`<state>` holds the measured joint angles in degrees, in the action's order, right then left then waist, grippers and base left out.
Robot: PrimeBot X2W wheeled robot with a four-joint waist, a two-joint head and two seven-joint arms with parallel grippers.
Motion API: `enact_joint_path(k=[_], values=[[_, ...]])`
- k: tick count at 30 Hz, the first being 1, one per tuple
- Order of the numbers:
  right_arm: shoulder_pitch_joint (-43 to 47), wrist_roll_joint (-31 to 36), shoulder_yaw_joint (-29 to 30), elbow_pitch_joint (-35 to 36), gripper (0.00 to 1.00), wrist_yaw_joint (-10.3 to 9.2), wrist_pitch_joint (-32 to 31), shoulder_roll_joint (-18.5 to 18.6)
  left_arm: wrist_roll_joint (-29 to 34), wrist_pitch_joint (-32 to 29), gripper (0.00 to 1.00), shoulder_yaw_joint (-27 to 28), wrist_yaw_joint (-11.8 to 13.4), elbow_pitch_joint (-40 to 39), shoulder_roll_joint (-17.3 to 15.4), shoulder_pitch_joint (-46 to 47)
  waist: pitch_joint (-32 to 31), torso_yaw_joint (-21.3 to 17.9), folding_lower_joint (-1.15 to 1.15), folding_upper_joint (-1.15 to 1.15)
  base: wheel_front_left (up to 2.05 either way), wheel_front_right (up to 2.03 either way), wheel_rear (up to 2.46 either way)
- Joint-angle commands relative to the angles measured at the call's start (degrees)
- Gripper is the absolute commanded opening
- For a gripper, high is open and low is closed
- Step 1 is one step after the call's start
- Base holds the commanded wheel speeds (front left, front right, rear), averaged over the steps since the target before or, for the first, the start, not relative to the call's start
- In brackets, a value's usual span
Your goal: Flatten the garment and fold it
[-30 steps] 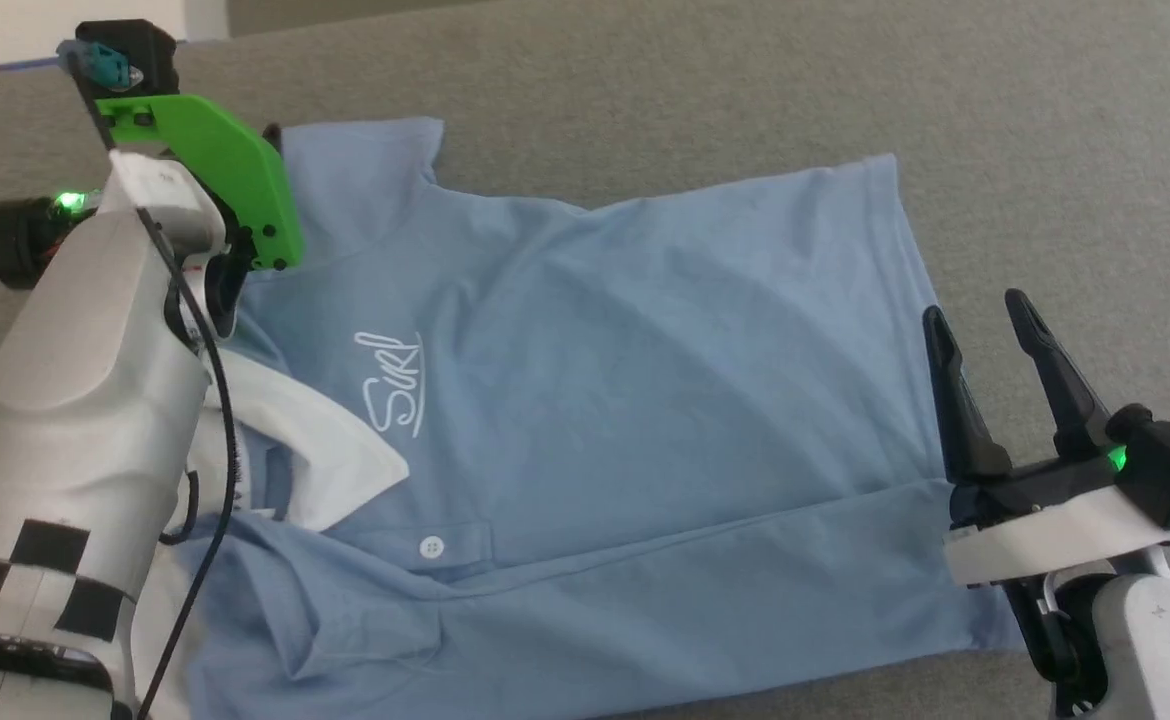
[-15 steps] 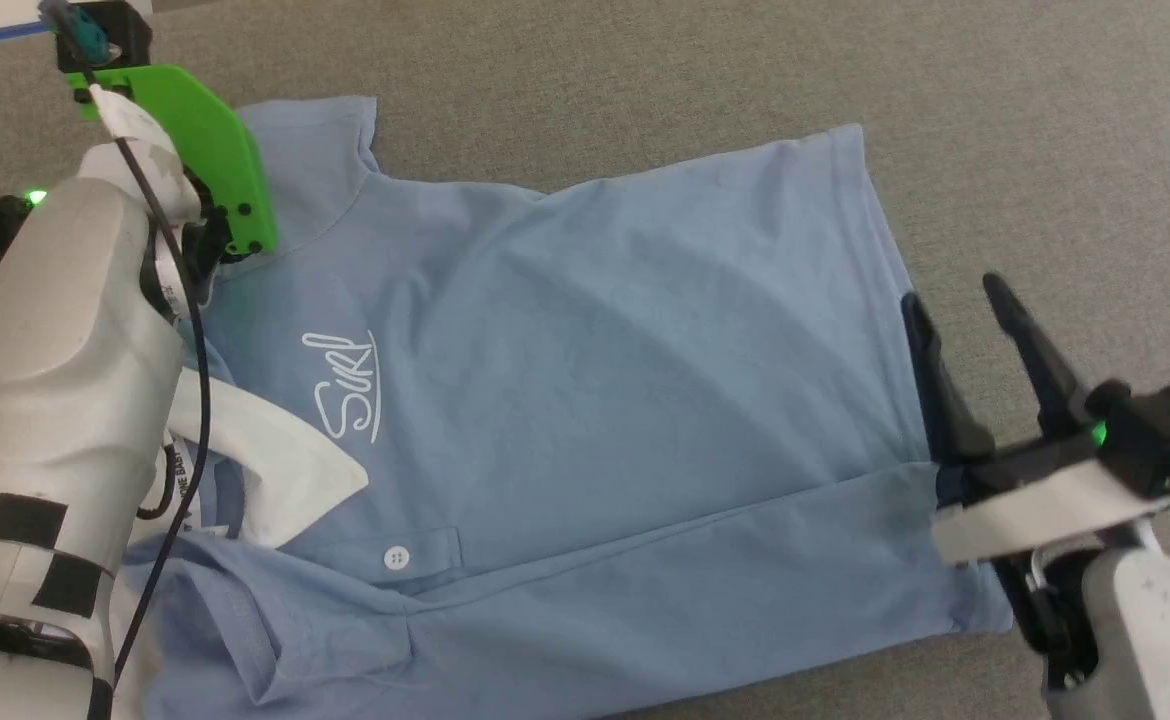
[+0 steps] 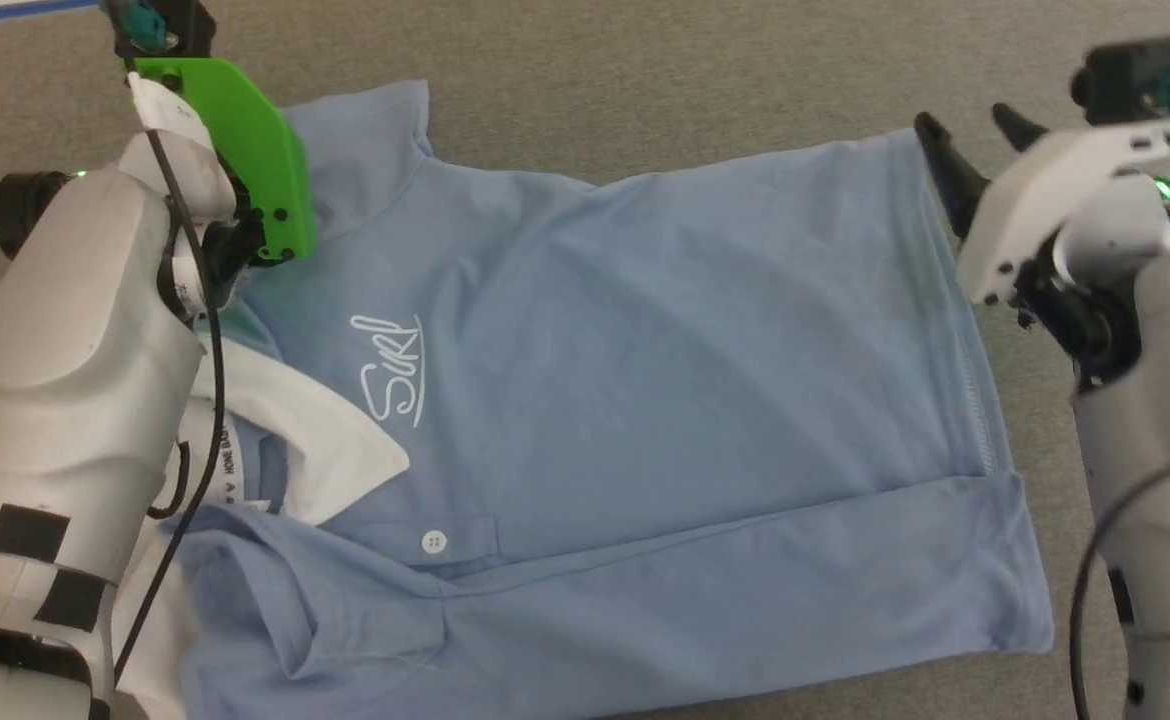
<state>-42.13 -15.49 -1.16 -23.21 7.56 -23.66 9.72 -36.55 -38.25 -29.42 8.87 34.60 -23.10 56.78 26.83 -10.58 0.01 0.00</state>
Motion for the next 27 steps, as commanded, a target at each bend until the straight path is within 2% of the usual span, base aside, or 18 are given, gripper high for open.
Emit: enact_joint_path(k=[1,8,10,11,12,15,18,23,27], values=[[-2.2,0.5,0.4,-2.2,1.0,-0.08,-2.6,-0.6,-0.3,-0.2,0.0,-0.4,-0.3,-0.1,0.2,-1.7,0.5,1.0,-0.01,0.0,0.0,0.0,0.0],[-9.8,5.2,2.0,-13.2,1.0,-0.08,-14.8,-1.4,-0.5,1.2,0.0,-0.9,-1.4,-2.2,1.1,-1.4,1.7,3.2,-0.01,0.0,0.0,0.0,0.0],[-10.9,5.8,2.3,-15.2,0.39,-0.08,-17.4,-1.5,-0.8,1.6,0.0,-0.9,-1.7,-2.3,1.3,-1.3,1.9,3.5,-0.01,0.0,0.0,0.0,0.0],[-11.5,6.3,2.1,-15.9,0.13,-0.08,-18.4,-1.4,-0.8,2.0,0.0,-1.0,-1.9,-2.4,1.4,-1.3,1.9,3.6,-0.01,0.0,0.0,0.0,0.0],[-11.7,6.6,2.1,-16.4,0.0,-0.08,-19.0,-1.3,-0.8,2.2,0.0,-1.0,-2.0,-2.4,1.4,-1.4,1.9,3.7,-0.01,0.0,0.0,0.0,0.0],[-12.2,6.9,2.0,-16.9,0.0,-0.08,-19.3,-1.4,-0.9,4.2,0.0,-1.0,-3.1,-2.6,1.1,-1.9,1.5,3.7,-0.01,0.0,0.0,0.0,0.0],[-11.2,6.4,1.3,-15.5,0.0,-0.08,-15.3,-1.3,0.0,9.0,0.0,-0.8,-3.9,-3.5,0.2,-3.2,0.3,3.7,-0.01,0.0,0.0,0.0,0.0],[-5.3,3.3,0.5,-11.2,0.0,-0.08,-3.3,-1.1,1.3,22.7,0.0,0.3,-5.3,-6.2,-0.7,-8.6,-3.7,4.0,-0.01,0.0,0.0,0.0,0.0],[1.8,-0.7,-3.0,-6.5,0.0,-0.08,5.4,0.2,0.6,32.6,0.0,1.6,-6.1,-10.2,-0.6,-16.0,-7.7,4.4,-0.01,0.0,0.0,0.0,0.0]])
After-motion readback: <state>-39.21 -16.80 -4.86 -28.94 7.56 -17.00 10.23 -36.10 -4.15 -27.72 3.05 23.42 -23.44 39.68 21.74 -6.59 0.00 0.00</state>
